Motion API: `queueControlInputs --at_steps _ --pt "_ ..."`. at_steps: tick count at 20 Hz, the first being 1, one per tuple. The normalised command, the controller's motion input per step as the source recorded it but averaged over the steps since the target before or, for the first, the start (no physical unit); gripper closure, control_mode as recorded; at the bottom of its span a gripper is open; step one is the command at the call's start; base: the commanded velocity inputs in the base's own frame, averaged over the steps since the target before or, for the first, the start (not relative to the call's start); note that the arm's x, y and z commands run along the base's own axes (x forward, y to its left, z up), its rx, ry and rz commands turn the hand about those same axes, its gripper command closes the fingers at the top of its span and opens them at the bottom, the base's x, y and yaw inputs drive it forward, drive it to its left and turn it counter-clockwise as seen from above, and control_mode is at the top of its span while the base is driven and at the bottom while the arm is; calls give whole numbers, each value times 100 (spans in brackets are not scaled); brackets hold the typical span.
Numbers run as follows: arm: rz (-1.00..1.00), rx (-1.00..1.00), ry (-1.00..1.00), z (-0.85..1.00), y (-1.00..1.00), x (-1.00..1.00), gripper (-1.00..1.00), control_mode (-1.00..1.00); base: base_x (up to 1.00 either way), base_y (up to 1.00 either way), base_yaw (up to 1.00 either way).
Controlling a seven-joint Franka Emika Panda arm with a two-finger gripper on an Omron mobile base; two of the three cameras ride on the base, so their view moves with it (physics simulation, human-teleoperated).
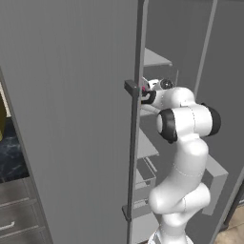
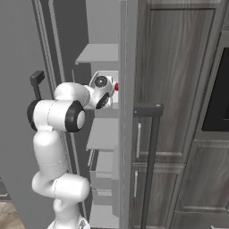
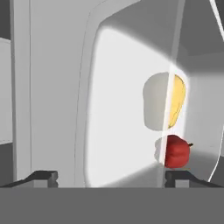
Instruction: Take the potato and bell pepper out of the freezer and place them in the tupperware container on the counter. Then put the tupperware containing the vegetables back in the freezer.
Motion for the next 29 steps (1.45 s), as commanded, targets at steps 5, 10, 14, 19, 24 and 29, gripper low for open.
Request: queueControlInputs --at_steps 5,10,14,19,24,29 --pt "-1 7 0 71 -13 -11 -100 -100 0 0 0" --pt "0 3 0 73 -16 -16 -100 -100 0 0 0" --pt "0 1 -3 22 -18 -47 -100 -100 0 0 0" --pt "0 0 -7 49 -6 -71 -100 -100 0 0 0" --pt "-1 0 0 78 0 -75 -100 -100 0 0 0" --pt "-4 -1 0 78 5 -68 -100 -100 0 0 0"
